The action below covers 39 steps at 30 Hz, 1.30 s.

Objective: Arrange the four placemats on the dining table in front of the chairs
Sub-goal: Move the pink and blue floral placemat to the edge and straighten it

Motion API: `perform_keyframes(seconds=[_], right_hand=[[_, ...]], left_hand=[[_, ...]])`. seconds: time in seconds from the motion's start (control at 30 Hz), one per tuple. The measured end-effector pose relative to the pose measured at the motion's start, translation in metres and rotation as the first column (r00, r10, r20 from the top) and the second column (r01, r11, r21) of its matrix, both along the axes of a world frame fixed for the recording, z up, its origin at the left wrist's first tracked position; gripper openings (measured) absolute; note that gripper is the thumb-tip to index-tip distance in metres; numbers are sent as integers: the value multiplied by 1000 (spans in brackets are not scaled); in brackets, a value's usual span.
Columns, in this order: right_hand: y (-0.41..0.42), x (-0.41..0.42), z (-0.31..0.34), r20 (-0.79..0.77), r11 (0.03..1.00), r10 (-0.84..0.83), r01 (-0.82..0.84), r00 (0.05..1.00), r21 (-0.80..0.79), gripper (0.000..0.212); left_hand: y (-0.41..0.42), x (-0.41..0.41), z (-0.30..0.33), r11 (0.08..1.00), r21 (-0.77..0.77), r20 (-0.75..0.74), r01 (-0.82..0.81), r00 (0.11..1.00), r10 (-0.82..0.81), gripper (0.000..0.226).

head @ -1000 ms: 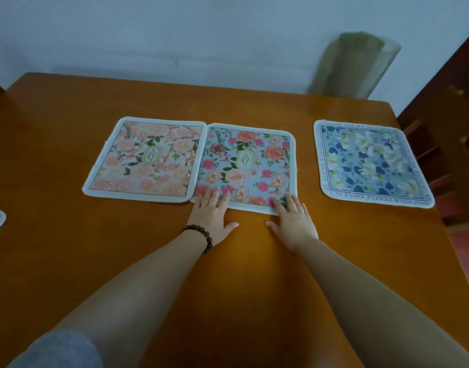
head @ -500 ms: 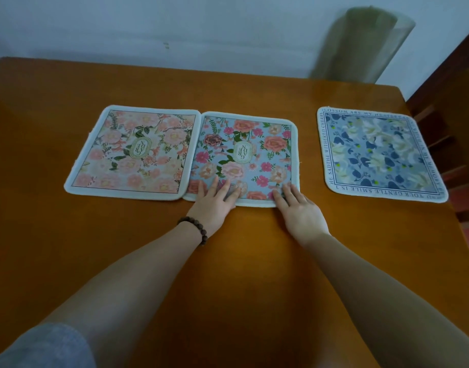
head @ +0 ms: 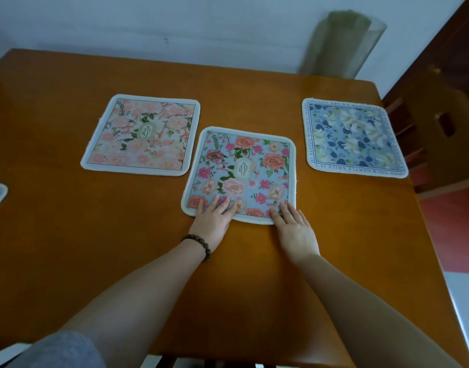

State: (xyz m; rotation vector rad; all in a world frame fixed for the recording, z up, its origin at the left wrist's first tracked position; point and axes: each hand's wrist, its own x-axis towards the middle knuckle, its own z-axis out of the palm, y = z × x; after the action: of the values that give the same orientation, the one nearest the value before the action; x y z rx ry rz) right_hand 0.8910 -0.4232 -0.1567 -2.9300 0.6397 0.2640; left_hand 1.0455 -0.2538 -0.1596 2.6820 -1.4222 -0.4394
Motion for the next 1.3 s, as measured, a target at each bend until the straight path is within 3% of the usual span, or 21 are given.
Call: perform_keyframes(seconds=[0.4,0.67,0.83,0.97,1.13,1.3], right_hand=[[141,-130,9,-29,976,-203,205,979,80,52],[172,-156,16,-81,970,-198,207,977,128,55],[149,-151,20,-96,968,-163,178,982,177,74],[111,-127,19,-132,967,-135,159,982,197,77],[59,-84,14,-176,983,-56,85,983,162,81],[13,-43,9,-166,988,-5,30,986,151,79]], left_hand=[[111,-110,0,1000,-9,-197,17,980,-18,43],[147,-140,19,999,31,-179,11,984,-5,47],[151,-154,25,974,102,-115,-202,970,213,86],[149,-167,27,879,162,-121,-448,875,468,106],[125,-180,23,761,284,-111,-584,768,631,117],[103,-185,16,675,267,-84,-687,681,727,126]])
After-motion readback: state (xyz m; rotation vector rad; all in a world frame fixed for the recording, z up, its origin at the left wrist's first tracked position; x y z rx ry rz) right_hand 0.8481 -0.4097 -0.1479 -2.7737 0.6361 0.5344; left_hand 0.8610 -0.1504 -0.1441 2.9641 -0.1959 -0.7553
